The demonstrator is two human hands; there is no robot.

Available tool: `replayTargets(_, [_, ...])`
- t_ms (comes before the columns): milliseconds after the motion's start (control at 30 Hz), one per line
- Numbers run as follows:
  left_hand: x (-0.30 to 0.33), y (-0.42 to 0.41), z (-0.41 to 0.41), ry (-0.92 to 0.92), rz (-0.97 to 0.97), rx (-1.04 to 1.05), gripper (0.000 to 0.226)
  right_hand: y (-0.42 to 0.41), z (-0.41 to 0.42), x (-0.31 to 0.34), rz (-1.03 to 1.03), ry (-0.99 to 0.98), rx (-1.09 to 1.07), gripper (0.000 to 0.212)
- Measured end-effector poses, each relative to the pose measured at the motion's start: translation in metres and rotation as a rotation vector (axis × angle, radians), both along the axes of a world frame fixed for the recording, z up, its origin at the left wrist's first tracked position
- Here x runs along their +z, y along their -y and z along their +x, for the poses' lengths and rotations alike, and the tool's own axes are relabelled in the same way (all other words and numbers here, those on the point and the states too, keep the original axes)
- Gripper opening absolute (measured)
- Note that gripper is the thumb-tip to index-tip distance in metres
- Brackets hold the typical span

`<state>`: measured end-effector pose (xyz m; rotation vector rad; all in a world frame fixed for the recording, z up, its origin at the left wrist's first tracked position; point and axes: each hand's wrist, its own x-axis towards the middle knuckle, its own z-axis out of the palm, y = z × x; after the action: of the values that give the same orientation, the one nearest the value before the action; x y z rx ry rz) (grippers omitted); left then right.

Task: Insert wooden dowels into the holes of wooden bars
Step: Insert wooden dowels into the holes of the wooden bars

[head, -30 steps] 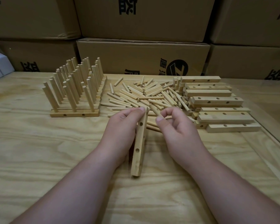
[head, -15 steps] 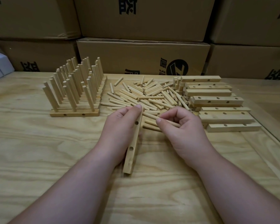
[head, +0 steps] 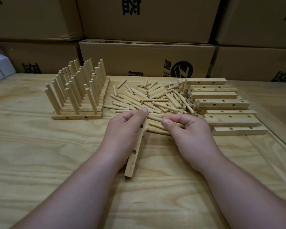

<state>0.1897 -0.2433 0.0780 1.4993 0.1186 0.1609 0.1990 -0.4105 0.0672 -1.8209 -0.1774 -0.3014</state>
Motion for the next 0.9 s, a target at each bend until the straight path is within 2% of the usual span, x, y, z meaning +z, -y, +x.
replayTargets(100, [0.001, -0.001, 0.0, -0.012, 0.013, 0.002, 0.022, -0.003, -0.002, 0.001, -0.094, 0.072, -0.006, 0.022])
replayTargets(200, [0.002, -0.001, -0.001, -0.002, 0.022, -0.016, 0.022, -0.002, -0.004, 0.002, -0.138, 0.09, -0.002, 0.02])
replayTargets(300, [0.0, -0.001, -0.001, 0.008, 0.022, -0.033, 0.021, 0.002, -0.005, 0.005, -0.179, 0.064, 0.019, 0.016])
replayTargets(500, [0.001, -0.003, -0.002, 0.017, 0.061, -0.067, 0.021, 0.006, -0.005, 0.007, -0.235, -0.015, 0.063, 0.033])
replayTargets(633, [0.002, -0.006, -0.003, 0.002, 0.103, -0.111, 0.029, 0.005, -0.005, 0.006, -0.244, -0.012, 0.081, 0.035])
replayTargets(733, [0.003, -0.005, -0.003, -0.008, 0.087, -0.149, 0.048, -0.002, -0.008, 0.005, -0.176, 0.06, 0.016, 0.029])
replayTargets(833, [0.002, -0.003, -0.002, -0.012, 0.11, -0.162, 0.041, -0.005, -0.008, 0.005, -0.009, 0.089, -0.069, 0.015])
replayTargets(900, [0.001, -0.002, -0.001, -0.036, 0.142, -0.102, 0.033, -0.002, -0.006, 0.005, 0.104, 0.088, -0.116, 0.014])
